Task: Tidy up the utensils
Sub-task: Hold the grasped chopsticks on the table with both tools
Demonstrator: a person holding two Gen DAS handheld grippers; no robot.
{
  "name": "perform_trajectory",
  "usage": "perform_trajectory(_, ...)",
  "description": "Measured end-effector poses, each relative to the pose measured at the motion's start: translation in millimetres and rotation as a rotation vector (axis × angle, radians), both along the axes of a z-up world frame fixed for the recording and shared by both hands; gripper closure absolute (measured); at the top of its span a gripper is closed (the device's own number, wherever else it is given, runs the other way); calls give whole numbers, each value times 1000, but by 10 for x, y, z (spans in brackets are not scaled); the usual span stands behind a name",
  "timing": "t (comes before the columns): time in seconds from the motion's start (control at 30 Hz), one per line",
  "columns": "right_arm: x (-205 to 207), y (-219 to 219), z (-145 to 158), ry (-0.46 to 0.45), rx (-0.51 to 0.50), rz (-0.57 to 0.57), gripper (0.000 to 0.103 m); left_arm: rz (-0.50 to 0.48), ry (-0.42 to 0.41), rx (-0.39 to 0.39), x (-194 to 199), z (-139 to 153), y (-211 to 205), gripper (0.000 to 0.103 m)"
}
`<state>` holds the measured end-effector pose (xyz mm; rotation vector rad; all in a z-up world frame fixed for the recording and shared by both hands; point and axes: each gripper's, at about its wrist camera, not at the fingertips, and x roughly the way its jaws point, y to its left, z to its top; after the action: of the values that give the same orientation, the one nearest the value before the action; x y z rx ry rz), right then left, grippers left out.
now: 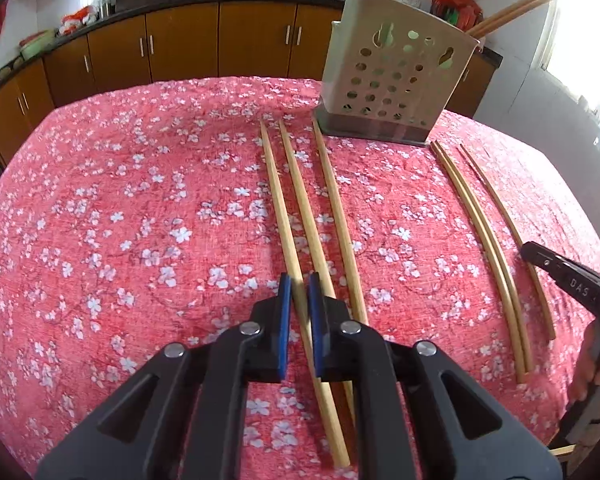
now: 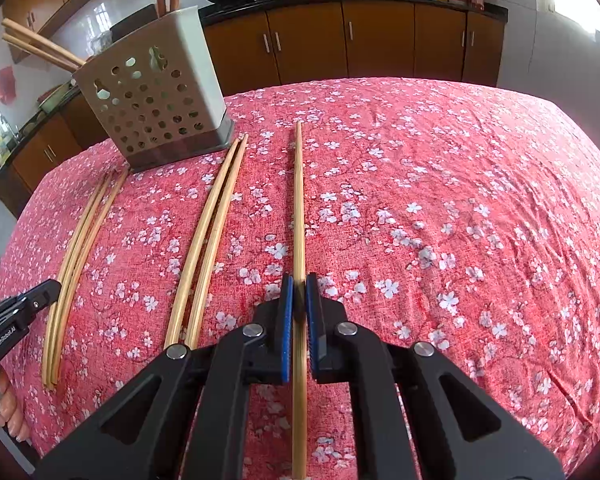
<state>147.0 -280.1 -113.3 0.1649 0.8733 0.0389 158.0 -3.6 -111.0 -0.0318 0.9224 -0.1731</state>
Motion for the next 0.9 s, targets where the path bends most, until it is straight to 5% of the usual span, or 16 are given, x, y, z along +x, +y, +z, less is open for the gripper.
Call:
perform_trajectory(0.43, 196, -123, -18, -20, -52, -21, 96, 149, -5, 78, 277, 17, 631, 95)
perform_trajectory(0.9, 311, -205, -49, -23, -40, -41, 95, 187, -20, -8, 264, 36, 943, 94)
